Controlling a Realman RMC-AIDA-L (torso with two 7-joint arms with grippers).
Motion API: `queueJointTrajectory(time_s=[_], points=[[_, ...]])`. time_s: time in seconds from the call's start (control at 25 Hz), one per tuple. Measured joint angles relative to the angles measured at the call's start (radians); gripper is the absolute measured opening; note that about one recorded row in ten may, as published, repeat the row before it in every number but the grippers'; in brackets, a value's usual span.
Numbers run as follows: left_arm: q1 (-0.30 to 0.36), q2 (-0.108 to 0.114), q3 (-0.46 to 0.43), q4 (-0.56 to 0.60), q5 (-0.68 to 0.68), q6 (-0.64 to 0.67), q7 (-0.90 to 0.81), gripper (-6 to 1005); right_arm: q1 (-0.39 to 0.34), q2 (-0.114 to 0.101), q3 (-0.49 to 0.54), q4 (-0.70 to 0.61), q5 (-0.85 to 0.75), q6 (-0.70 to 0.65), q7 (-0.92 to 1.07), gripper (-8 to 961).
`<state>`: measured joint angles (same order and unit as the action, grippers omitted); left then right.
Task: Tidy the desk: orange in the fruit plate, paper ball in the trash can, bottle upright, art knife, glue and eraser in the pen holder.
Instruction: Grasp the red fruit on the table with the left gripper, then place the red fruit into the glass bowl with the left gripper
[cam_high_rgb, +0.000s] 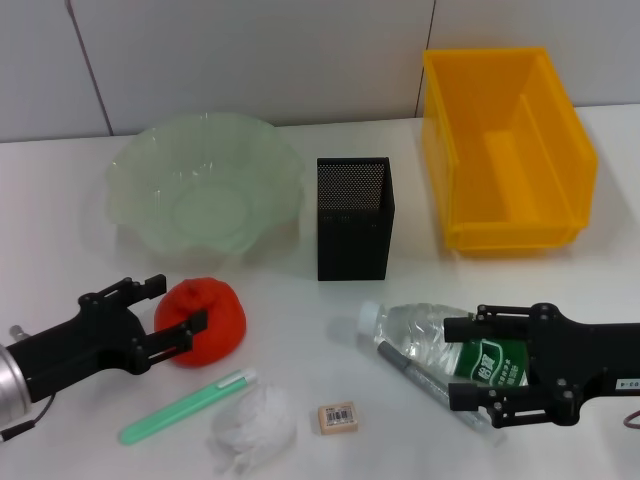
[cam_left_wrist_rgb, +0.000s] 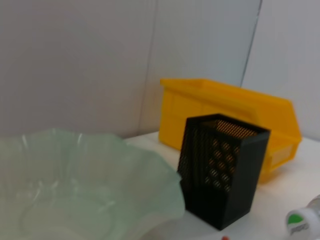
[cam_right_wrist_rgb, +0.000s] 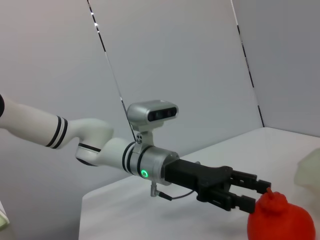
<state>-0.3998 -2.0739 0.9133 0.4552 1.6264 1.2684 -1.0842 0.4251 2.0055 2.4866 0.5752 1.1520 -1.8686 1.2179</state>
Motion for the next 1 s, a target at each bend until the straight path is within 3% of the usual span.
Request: queueJointTrajectory(time_s=[0.6,0.8,0.92,1.0], points=[[-0.055,-0.005,-0.009,-0.089,-0.003,-0.106,0.115,698,-0.002,0.005,0.0,-0.004,-0.005,0.03,0.0,767],[-0.052,-0.004,-0.008,-0.09,-0.029,-0.068,0.115,480,-0.003,0.007,0.0,-0.006,-0.006,0.04,0.0,767],[-0.037,0.002,-0.021,-0.082,-0.052,0.025,0.114,242,-0.007,0.007,0.0,-0.006,-0.006,0.04,0.0,767],[-0.019,0.007,-0.057,-0.062,-0.082,0.126,0.112,198,-0.011,0.007,0.0,-0.005,-0.006,0.04,0.0,767]])
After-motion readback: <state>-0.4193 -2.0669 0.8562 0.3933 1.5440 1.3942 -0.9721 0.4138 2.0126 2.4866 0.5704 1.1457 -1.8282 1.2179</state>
